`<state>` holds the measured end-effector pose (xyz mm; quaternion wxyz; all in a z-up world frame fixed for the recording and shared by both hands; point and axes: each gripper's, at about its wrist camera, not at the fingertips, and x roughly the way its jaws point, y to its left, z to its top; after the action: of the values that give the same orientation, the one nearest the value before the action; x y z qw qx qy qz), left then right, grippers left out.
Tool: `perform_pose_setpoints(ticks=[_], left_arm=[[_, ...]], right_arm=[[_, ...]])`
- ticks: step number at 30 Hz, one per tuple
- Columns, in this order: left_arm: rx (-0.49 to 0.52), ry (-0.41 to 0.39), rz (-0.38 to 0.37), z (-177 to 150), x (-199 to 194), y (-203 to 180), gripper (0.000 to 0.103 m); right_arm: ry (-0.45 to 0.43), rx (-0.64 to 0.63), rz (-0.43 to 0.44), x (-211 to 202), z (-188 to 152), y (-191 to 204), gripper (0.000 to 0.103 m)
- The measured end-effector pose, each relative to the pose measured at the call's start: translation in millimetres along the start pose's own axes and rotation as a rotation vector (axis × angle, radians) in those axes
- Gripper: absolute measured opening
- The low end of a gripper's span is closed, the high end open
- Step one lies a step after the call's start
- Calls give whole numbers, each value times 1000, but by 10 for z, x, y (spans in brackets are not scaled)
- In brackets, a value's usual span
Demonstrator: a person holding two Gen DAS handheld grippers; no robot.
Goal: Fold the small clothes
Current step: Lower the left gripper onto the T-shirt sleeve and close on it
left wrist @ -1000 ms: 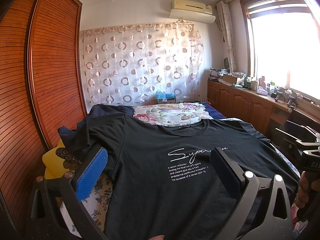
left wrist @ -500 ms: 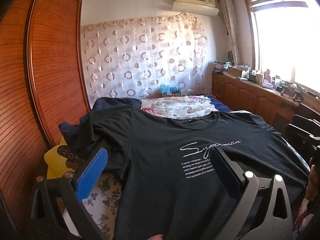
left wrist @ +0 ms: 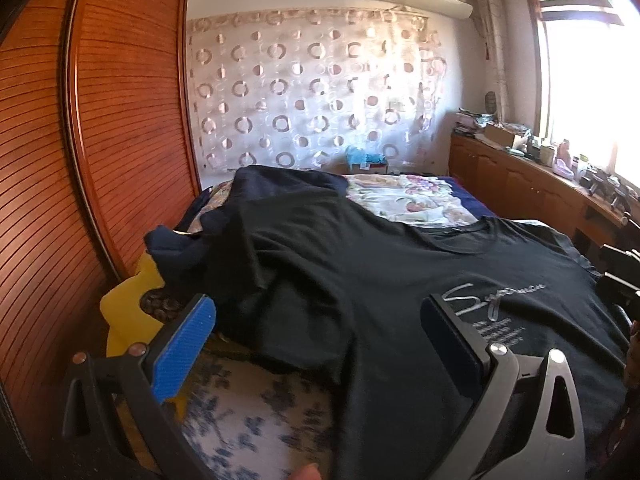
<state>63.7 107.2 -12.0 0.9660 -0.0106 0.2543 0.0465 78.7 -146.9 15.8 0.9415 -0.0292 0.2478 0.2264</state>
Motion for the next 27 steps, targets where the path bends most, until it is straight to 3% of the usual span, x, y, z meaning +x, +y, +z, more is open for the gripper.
perform_pose_setpoints(ticks=[7,12,13,14,19,21,23,27], left_arm=[[-19,29,-10,113,235,249,100],[-32,76,-59,97,460,374,68],[-33,84,-60,88,495,379,52],[-33,96,-60,85,530,390,46],[-36,153,-25,17,707,491,40],[-40,162,-28,3,718,536,31],[-43,164,-22,3,705,573,13],[-47,168,-46,38,665,631,2]], right_arm=[[83,-3,62,455,32,16,100],[123,-20,88,704,74,41,100],[130,-19,93,739,81,37,100],[140,-17,100,791,84,32,100],[179,-13,126,982,116,23,100],[190,-12,136,1047,125,14,100],[197,-11,146,1089,131,7,100],[204,-7,159,1158,149,-9,100]])
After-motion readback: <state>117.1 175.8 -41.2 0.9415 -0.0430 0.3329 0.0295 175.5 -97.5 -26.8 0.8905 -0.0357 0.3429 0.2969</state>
